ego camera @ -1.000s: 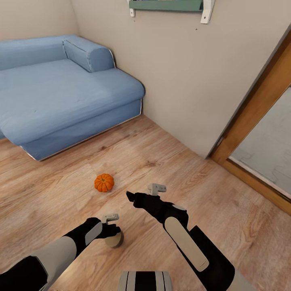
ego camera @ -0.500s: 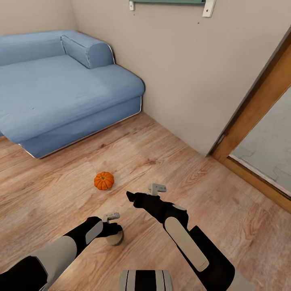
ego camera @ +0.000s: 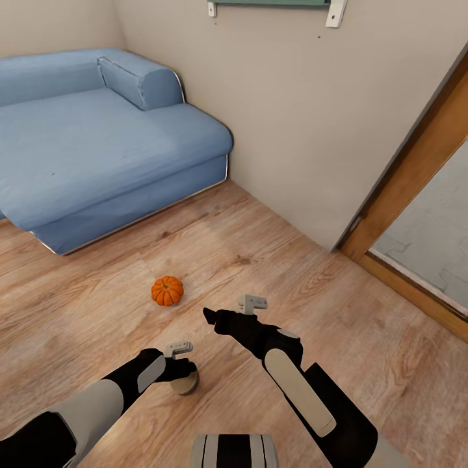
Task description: Place each of the two pumpkins and all three candles from the living room inside a cabinet in the living room (use any cabinet), then make sure every cabinet is closed, and position the cauldron so it is next to a table in the living room.
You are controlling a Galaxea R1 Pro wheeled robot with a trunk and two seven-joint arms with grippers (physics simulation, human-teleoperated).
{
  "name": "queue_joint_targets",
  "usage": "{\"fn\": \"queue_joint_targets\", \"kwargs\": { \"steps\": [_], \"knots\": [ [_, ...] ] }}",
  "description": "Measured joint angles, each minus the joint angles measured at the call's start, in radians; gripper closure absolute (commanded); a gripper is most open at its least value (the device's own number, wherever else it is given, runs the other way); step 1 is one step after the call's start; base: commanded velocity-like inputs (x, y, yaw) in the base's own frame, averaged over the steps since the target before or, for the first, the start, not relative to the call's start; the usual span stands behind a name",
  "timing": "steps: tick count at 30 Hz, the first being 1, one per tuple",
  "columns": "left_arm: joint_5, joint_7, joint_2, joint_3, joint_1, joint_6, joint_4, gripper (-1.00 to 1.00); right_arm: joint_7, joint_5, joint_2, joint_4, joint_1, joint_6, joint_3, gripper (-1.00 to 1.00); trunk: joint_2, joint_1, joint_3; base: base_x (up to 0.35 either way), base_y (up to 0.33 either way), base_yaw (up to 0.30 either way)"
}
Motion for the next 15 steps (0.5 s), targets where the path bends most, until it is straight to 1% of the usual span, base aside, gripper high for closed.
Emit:
{"fn": "queue_joint_targets", "kwargs": {
  "steps": [15],
  "knots": [
    [-0.001, 0.000, 0.000, 0.000, 0.000, 0.000, 0.000, -1.00, 0.000, 0.000, 0.000, 0.000, 0.000, 0.000, 0.000, -1.00, 0.000, 0.000, 0.000, 0.000, 0.000, 0.000]
  ]
}}
